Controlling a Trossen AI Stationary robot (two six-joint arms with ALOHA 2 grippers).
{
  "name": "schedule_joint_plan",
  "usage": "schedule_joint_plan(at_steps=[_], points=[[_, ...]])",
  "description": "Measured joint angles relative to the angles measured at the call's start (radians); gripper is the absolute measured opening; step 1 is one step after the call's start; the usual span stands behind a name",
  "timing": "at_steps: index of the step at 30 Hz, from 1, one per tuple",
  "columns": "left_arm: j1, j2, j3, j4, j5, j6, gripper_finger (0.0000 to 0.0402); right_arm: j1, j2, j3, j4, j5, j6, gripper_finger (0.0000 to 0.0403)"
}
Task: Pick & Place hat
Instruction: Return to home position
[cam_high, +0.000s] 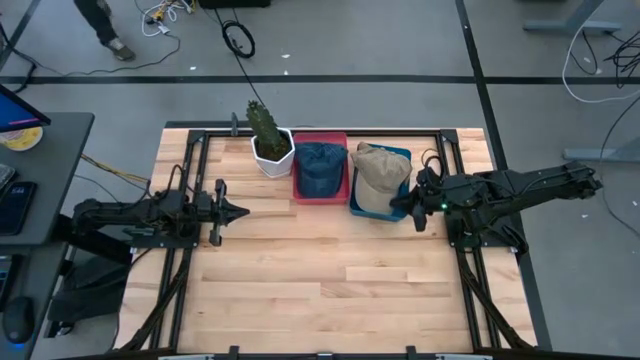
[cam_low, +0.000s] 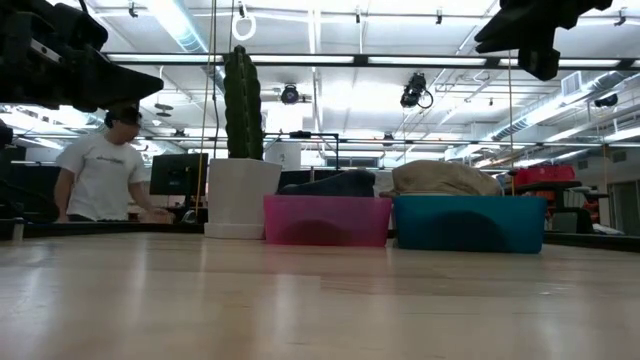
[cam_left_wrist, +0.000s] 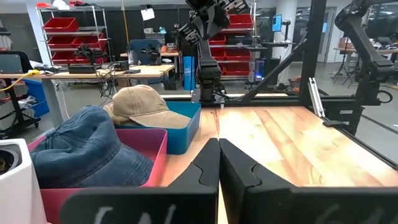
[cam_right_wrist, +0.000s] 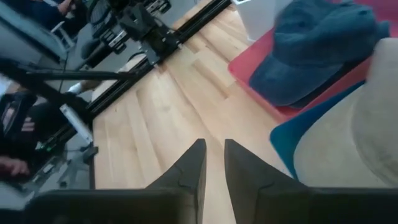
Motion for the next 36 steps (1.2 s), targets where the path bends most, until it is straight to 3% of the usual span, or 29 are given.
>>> schedule_joint_plan(at_steps=[3,8,14,20,25,31,36], points=[[0.0,0.0,0.0,0.001,0.0,-0.005,0.0003,0.0,0.0,0.0,0.003,-0.042,-0.037,0.0053],[0.0,0.0,0.0,0.002,0.0,-0.029,0.0003,0.0,0.0,0.0,0.008,-0.113,-0.152,0.0006],[0.0,0.0,0.0,0.004,0.0,-0.027,0.0003,0.0,-0.025,0.0,0.01,-0.148,-0.268,0.0003],[0.0,0.0,0.0,0.005,0.0,-0.027,0.0003,0.006,-0.187,-0.079,-0.01,-0.156,-0.311,0.0002],[0.0,0.0,0.0,0.006,0.0,-0.026,0.0003,0.006,-0.342,-0.296,0.423,-0.16,-0.344,0.0001],[0.0,0.0,0.0,0.006,0.0,-0.027,0.0003,-0.017,-0.374,-0.53,0.941,-0.102,-0.542,0.0001],[0.0,0.0,0.0,0.007,0.0,-0.027,0.0003,-0.06,-0.427,-0.611,1.086,-0.13,-0.611,0.0]])
